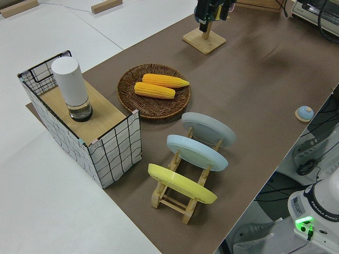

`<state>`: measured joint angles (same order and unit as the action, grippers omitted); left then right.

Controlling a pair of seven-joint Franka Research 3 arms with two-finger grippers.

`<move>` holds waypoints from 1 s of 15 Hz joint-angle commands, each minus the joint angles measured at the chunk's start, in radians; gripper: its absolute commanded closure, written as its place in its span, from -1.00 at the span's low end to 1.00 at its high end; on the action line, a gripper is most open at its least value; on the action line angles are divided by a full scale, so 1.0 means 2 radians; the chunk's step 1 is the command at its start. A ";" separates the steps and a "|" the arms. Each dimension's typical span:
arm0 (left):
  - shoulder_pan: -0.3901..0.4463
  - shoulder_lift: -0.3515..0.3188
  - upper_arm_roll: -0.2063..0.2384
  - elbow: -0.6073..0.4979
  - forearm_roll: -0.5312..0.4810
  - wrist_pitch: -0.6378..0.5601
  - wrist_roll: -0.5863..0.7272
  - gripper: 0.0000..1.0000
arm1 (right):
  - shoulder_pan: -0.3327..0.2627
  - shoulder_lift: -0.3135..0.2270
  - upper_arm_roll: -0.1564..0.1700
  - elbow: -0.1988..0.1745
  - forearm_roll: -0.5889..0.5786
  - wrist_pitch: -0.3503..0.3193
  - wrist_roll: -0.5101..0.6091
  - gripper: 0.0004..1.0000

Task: Slide drawer open with right arm
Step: 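Close the right gripper on the black drawer handle, then pull the handle toward the robot with the right gripper, sliding the drawer out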

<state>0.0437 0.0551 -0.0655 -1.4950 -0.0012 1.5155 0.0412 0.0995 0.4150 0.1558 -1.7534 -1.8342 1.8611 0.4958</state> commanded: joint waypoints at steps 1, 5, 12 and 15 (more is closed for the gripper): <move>-0.003 -0.002 0.000 0.004 0.009 -0.009 -0.005 -0.99 | -0.002 -0.003 0.005 -0.002 -0.012 0.001 -0.006 1.00; -0.003 -0.002 0.000 0.004 0.009 -0.009 -0.005 -0.99 | 0.017 -0.003 0.009 -0.002 0.017 -0.028 -0.010 1.00; -0.003 -0.002 0.000 0.005 0.009 -0.009 -0.005 -0.99 | 0.056 -0.003 0.023 -0.002 0.049 -0.094 -0.014 1.00; -0.003 -0.002 0.000 0.005 0.009 -0.009 -0.005 -0.99 | 0.080 -0.002 0.023 0.001 0.067 -0.128 -0.020 1.00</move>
<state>0.0437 0.0551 -0.0655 -1.4950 -0.0012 1.5155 0.0412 0.2156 0.4154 0.1939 -1.7622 -1.7185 1.6590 0.4958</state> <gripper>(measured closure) 0.004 0.806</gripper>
